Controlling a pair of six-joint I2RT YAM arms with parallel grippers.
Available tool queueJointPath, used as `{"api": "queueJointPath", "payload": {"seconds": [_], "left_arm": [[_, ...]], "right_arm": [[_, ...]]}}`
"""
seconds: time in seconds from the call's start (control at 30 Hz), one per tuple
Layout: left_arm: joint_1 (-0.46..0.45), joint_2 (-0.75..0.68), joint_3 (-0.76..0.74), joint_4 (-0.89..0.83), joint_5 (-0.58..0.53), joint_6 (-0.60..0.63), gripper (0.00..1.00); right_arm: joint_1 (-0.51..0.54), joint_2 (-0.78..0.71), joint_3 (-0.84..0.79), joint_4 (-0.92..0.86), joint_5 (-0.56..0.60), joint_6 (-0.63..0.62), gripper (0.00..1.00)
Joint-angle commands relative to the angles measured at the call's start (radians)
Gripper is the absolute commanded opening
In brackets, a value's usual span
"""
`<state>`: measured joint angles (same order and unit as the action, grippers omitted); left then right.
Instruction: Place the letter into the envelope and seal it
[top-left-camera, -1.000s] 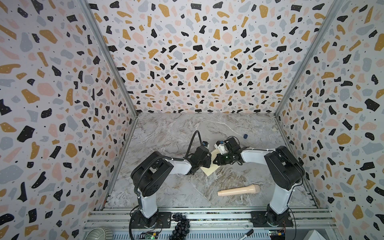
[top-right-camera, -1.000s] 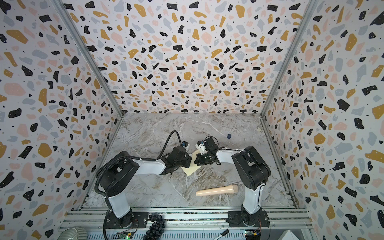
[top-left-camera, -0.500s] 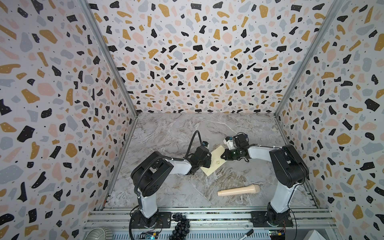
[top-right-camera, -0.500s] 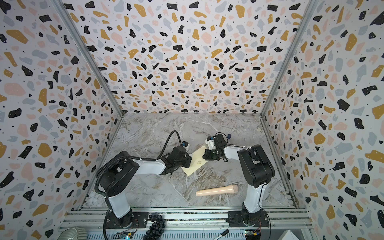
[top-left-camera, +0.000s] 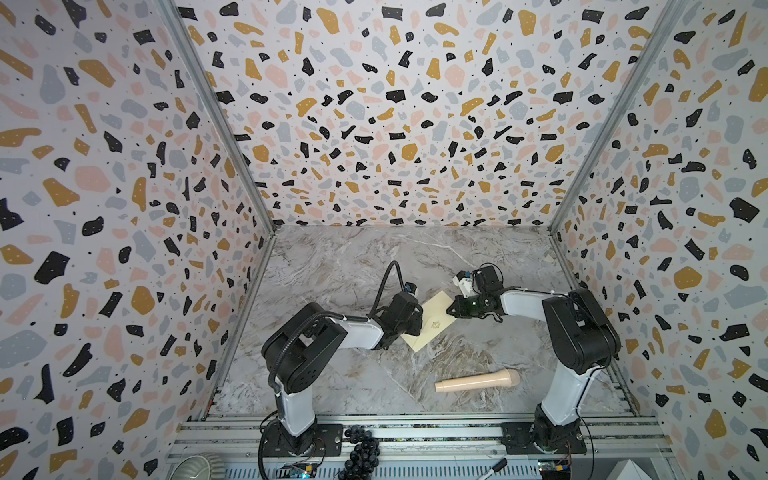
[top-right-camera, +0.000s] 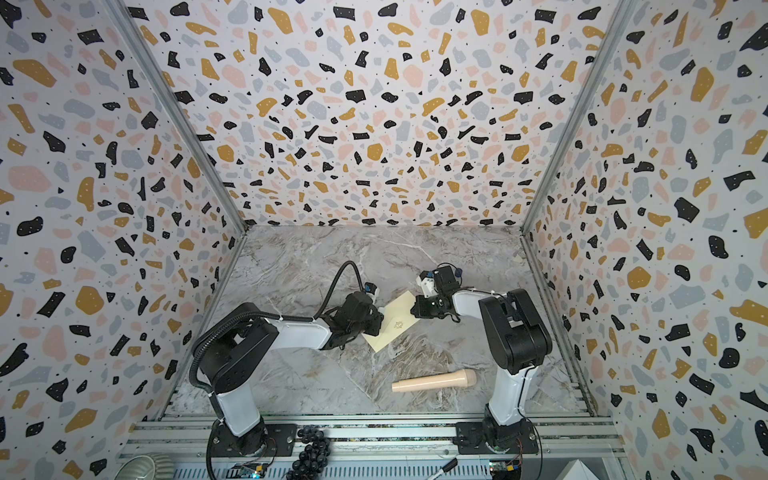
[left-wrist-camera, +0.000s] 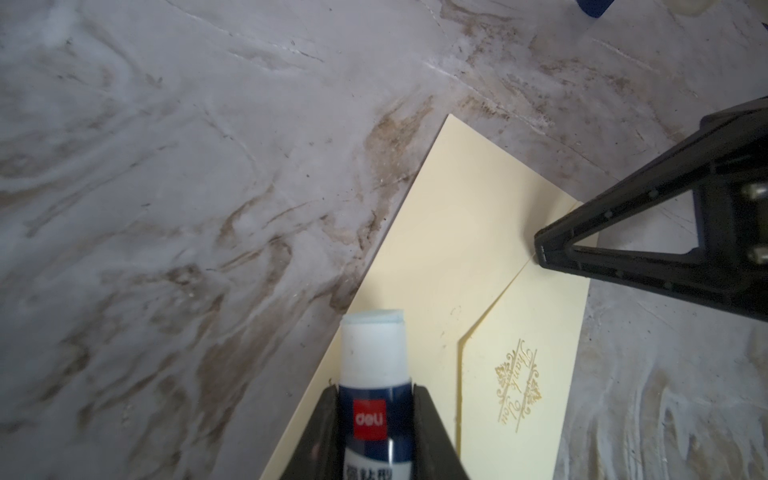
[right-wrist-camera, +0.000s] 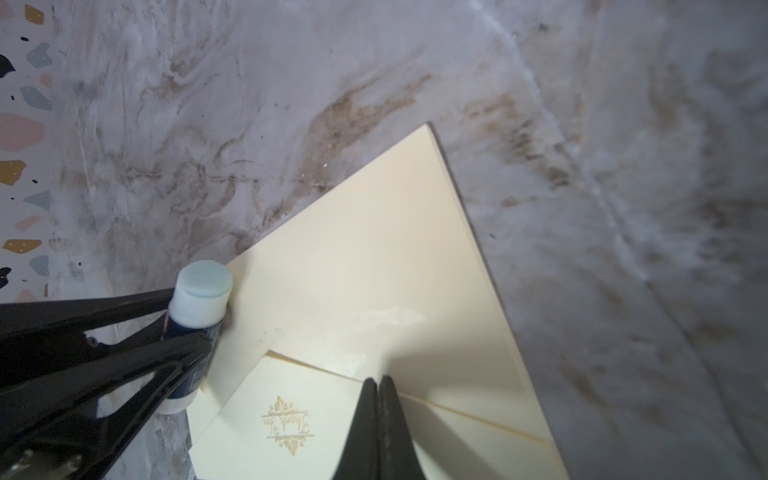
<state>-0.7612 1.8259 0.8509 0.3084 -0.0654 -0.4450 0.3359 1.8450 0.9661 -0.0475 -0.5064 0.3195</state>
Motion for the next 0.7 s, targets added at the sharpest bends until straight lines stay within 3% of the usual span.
{"api": "queueJointPath", "payload": {"seconds": [0.0, 0.1, 0.17, 0.53, 0.67], "left_arm": [[0.000, 0.017, -0.010, -0.041, -0.014, 0.014, 0.00], [0.000, -0.004, -0.003, -0.042, -0.011, 0.008, 0.00], [0.000, -0.025, 0.006, -0.046, -0.011, 0.005, 0.00], [0.000, -0.239, 0.079, -0.083, -0.031, 0.053, 0.00], [0.001, -0.345, 0.057, -0.091, -0.070, 0.110, 0.00]], "right_arm": [[-0.016, 0.004, -0.018, -0.064, 0.032, -0.005, 0.00], [-0.033, -0.044, -0.020, -0.026, -0.072, 0.037, 0.00], [-0.038, -0.098, -0.022, -0.005, -0.102, 0.067, 0.05], [-0.042, -0.359, -0.086, -0.084, 0.003, 0.084, 0.64], [-0.043, -0.383, -0.141, -0.085, 0.014, 0.111, 0.77]]}}
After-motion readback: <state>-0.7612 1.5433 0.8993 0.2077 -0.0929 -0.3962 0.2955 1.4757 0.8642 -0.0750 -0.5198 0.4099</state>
